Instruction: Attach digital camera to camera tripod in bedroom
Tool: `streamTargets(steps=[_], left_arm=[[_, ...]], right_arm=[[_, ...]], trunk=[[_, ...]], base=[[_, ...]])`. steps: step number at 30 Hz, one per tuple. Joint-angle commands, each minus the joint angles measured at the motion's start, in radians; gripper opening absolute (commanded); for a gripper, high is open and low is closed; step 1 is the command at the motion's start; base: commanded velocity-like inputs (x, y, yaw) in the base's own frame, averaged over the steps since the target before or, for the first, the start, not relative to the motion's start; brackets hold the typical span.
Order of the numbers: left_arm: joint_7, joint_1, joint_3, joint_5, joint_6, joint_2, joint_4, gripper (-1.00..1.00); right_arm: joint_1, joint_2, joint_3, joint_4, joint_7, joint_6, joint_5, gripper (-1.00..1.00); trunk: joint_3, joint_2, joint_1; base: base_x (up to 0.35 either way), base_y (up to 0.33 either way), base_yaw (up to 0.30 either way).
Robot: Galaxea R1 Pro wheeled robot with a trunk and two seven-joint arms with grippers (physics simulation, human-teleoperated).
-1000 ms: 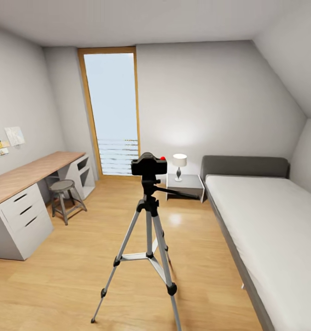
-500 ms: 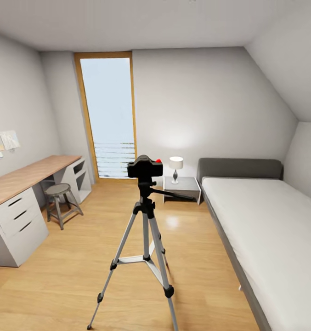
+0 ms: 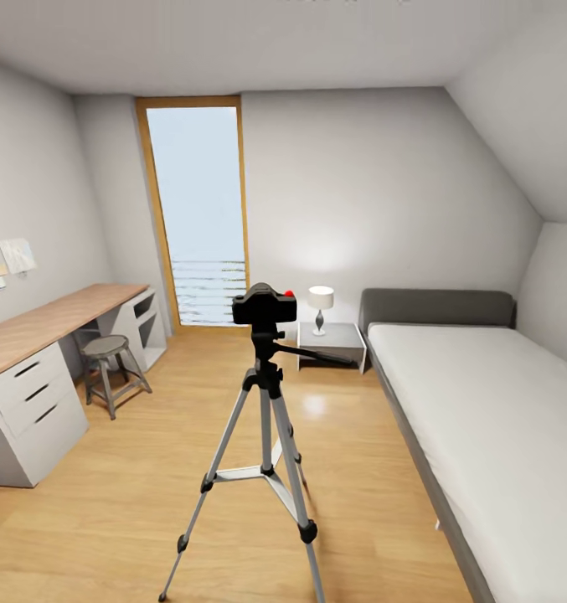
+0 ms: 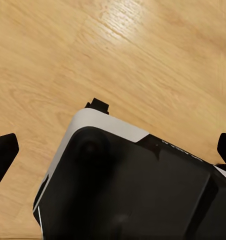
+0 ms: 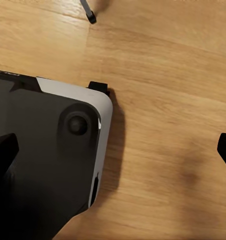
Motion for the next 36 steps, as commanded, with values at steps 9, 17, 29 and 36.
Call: streamTargets(steps=[9,17,29,36], left_arm=[[0.003,0.009,-0.008,0.008,0.023,0.021,0.000,1.00],[0.001,0.015,-0.009,0.006,0.070,0.061,0.000,1.00],[0.000,0.023,-0.010,-0.002,0.062,0.054,0.000,1.00],[0.000,0.024,-0.011,-0.003,0.057,0.053,0.000,1.00]], right_arm=[[-0.001,0.000,-0.010,0.002,0.001,0.000,0.006,1.00],[0.009,0.001,-0.011,0.004,0.001,0.000,-0.003,1.00],[0.018,0.001,-0.012,0.004,-0.024,0.004,-0.048,1.00],[0.018,0.001,-0.012,0.004,-0.027,0.005,-0.049,1.00]], trunk=[[0.011,-0.001,0.000],[0.022,-0.001,0.000],[0.039,-0.001,0.000],[0.049,-0.001,0.000]], base=[[0.000,0.000,-0.087],[0.000,0.000,-0.126],[0.000,0.000,-0.135],[0.000,0.000,-0.133]])
